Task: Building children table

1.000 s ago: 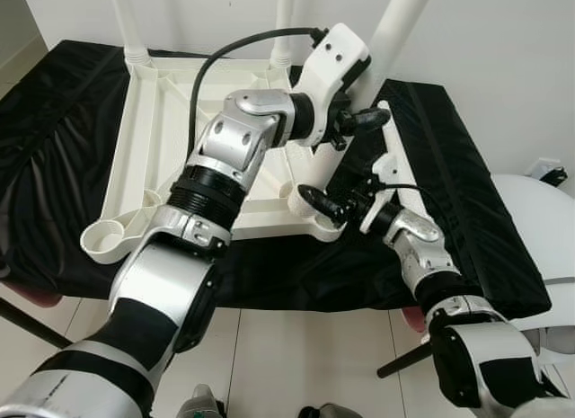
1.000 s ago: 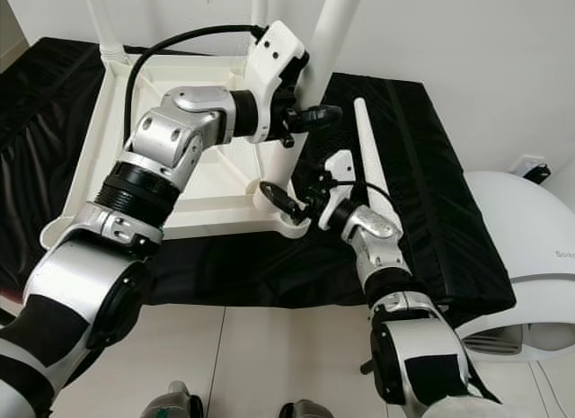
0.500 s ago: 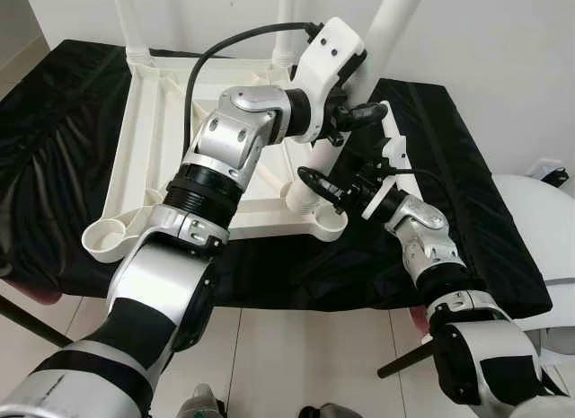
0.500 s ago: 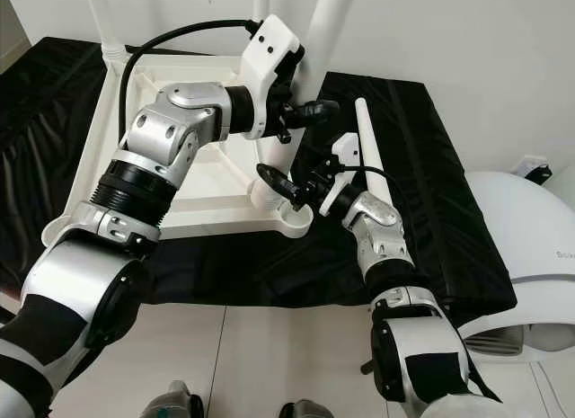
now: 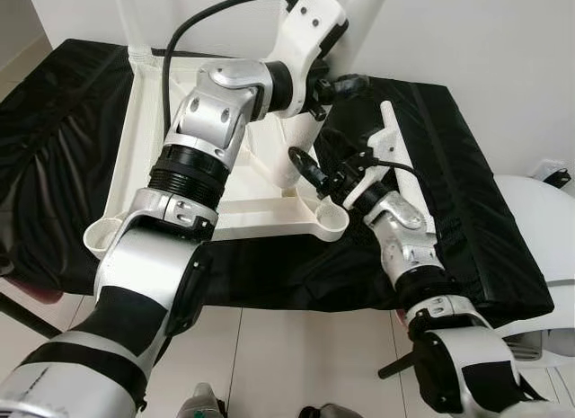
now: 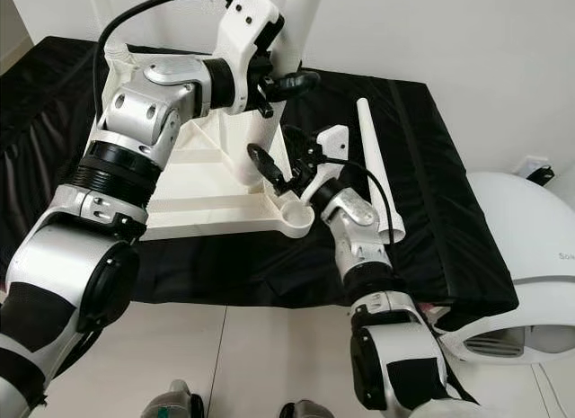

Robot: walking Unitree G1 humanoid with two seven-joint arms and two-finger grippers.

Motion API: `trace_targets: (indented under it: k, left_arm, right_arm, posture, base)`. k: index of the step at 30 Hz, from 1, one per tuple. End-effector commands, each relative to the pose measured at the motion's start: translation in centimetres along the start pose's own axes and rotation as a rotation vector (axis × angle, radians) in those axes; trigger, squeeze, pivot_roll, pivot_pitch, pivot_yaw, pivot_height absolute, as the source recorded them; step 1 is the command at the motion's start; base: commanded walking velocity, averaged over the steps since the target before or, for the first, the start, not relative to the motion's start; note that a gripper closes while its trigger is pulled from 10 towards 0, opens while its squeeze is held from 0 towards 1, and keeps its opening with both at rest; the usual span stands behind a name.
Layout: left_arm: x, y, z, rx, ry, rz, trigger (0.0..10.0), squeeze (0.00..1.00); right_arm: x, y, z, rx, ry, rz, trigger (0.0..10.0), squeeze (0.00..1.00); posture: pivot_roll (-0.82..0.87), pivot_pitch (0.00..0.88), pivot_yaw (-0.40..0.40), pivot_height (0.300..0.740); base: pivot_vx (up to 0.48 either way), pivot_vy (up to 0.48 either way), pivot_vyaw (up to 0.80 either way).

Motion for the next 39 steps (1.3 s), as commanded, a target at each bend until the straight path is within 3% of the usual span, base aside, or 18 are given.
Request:
trace_targets:
  k: [1, 13, 21, 39]
  left_arm:
    - [2.7, 0.6, 1.4, -0.085, -0.023, 0.457, 10.0, 0.0]
    - [3.3, 0.8, 1.9, -0.112, -0.042, 0.575, 10.0, 0.0]
    - [2.9, 0.3, 1.8, -0.115, -0.028, 0.574, 10.0, 0.0]
    - [1.7, -0.6, 1.7, -0.122, -0.025, 0.57, 10.0, 0.0]
  right_arm:
    - [-0.3, -0.5, 0.7, -0.018, 0.019, -0.051, 10.0, 0.0]
    - [1.1, -2.3, 1.4, -0.057, -0.02, -0.164, 10.0, 0.0]
    - [2.5, -3.5, 1.8, -0.085, -0.069, -0.158, 10.0, 0.0]
    - [1.9, -4.4, 2.3, -0.062, -0.033, -0.19, 10.0, 0.0]
  posture:
    - [0.06, 0.0, -0.057, 0.74]
    - [0.06, 0.0, -0.056, 0.74]
    - [0.07, 0.0, -0.057, 0.74]
    - [0.07, 0.0, -0.061, 0.74]
  base:
    - [0.0, 0.0, 0.0]
    - [0.0, 0.0, 0.0]
    - [0.0, 0.0, 0.0]
    - [0.0, 0.0, 0.0]
Point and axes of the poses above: a point about 5 cm out from each wrist's last joint towards the gripper, its own y axis pointing back from the gripper into the wrist, its own z axis along the axis of the wrist's last joint, x = y × z, the point moved 1 cm from there along -y, pointing out of the wrist towards the gripper, and after that the axes turned 7 degrees about y, right-handed, at the moved point
